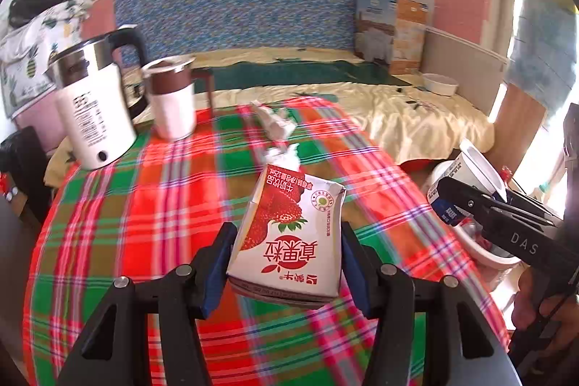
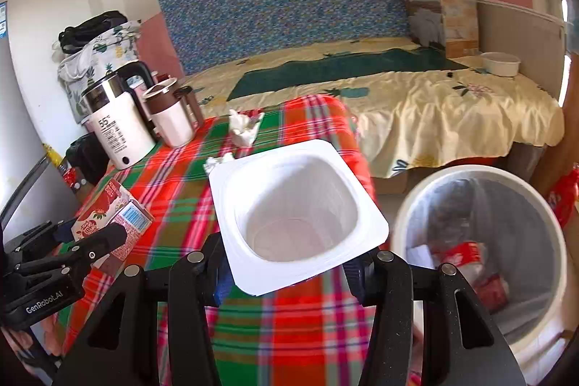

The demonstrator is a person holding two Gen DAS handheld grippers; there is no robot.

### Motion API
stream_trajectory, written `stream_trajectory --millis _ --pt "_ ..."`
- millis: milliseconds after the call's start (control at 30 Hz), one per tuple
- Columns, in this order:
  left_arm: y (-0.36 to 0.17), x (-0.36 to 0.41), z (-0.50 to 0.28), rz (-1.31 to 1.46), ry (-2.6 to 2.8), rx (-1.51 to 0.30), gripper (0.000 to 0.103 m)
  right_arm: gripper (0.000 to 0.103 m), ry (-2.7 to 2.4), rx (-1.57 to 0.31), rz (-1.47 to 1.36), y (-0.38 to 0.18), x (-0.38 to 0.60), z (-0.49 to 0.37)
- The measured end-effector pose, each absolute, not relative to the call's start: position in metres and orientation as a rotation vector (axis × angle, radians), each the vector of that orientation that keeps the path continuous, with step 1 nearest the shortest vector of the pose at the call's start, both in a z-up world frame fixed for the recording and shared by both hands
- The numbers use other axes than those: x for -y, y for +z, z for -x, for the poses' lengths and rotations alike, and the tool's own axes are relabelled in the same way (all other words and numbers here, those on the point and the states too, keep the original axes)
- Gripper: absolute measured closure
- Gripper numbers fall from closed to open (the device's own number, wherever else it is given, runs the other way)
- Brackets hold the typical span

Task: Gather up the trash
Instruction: 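Carry the pink carton and yogurt cup over the white bin with both tools, then open both tools to drop the carton and yogurt cup into the bin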

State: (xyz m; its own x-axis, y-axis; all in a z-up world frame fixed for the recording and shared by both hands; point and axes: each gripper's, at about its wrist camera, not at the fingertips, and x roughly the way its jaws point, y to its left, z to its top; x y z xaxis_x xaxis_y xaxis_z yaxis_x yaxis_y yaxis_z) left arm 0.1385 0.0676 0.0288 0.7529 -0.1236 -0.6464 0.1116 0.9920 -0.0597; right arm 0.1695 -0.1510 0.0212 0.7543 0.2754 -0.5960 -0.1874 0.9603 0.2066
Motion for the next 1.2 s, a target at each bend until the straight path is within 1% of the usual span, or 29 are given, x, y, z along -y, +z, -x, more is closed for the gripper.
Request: stream_trajectory --millis 367,633,900,1200 --pt "0.034 0.016 -0.149 -0.036 -0.267 -0.702 0.047 0.053 0.125 -0.646 -0.172 0.03 0.224 -0.151" --pt "0.034 0.08 -0.155 -0.078 -0.373 -0.702 0.047 0.053 0.031 -0.654 -0.202 0.025 0.279 -0.141" --pt "0.021 0.139 -0.168 -0.117 -0.44 -0.727 0.047 0.053 -0.053 -0.711 -0.204 0.01 0.32 -0.14" --pt "0.004 0.18 -0.183 -0.141 -0.502 -0.772 0.047 0.053 -0.103 -0.793 -0.183 -0.012 0.351 -0.147"
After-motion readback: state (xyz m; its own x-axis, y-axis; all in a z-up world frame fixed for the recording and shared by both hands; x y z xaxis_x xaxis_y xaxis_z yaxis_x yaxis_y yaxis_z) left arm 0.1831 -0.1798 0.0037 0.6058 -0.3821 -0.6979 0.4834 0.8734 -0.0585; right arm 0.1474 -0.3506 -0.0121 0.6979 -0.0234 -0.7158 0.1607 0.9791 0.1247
